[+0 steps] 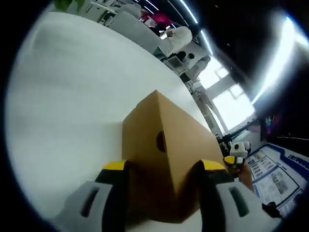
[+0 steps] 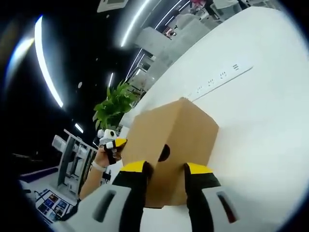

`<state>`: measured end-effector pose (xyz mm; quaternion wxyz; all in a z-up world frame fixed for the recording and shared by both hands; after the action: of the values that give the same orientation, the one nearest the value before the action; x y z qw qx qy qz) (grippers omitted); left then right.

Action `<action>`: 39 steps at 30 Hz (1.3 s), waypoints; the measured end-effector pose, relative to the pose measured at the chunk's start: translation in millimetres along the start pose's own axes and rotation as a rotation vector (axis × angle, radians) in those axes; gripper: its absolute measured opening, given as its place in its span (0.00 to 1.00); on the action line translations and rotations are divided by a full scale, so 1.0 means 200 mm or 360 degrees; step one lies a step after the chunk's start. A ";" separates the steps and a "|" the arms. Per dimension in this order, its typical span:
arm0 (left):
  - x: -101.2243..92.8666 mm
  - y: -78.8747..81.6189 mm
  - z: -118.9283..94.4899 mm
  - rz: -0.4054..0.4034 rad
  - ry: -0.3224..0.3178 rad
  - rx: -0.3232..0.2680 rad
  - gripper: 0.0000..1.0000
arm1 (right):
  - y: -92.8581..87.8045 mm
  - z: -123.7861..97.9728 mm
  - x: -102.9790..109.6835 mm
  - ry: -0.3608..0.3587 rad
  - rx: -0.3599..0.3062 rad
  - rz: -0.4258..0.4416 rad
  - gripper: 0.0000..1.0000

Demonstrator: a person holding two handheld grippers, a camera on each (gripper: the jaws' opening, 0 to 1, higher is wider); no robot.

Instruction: Operate the shoe box by opening the lid, removing the specified soft item, and placing it in the target area until the item is outside and the box remains undamaged.

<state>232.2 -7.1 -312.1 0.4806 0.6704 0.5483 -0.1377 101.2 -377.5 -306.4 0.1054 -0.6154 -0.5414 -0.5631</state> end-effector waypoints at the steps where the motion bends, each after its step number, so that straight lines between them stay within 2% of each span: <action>1: 0.00 0.00 0.00 0.0000 0.0000 0.0000 0.59 | 0.00 0.00 0.00 0.0000 0.0000 -0.0001 0.30; 9: -0.02 0.00 -0.02 0.0039 0.0009 0.0002 0.53 | 0.00 -0.01 0.00 -0.0002 -0.0002 0.0001 0.30; 14: 0.01 0.02 -0.09 -0.0052 -0.0041 -0.0063 0.36 | 0.00 -0.01 0.00 -0.0003 -0.0002 0.0001 0.30; 39: -0.01 0.01 -0.07 -0.0043 -0.0025 -0.0073 0.35 | 0.00 -0.01 0.00 -0.0018 0.0007 0.0002 0.30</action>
<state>229.2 2.4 -302.3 0.4984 0.6505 0.5566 -0.1368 100.2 -379.7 -305.4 0.1042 -0.6187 -0.5429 -0.5583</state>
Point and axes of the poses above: the point that each gripper's makers call its tool centre point, and the gripper's own axes: z roughly forward along the fingers, x roughly to its left, y roughly out of its top, the point moved 9 cm from there along -z, roughly backward along the fingers, and after that the axes turned 3 degrees about y, right-handed, at the moved point
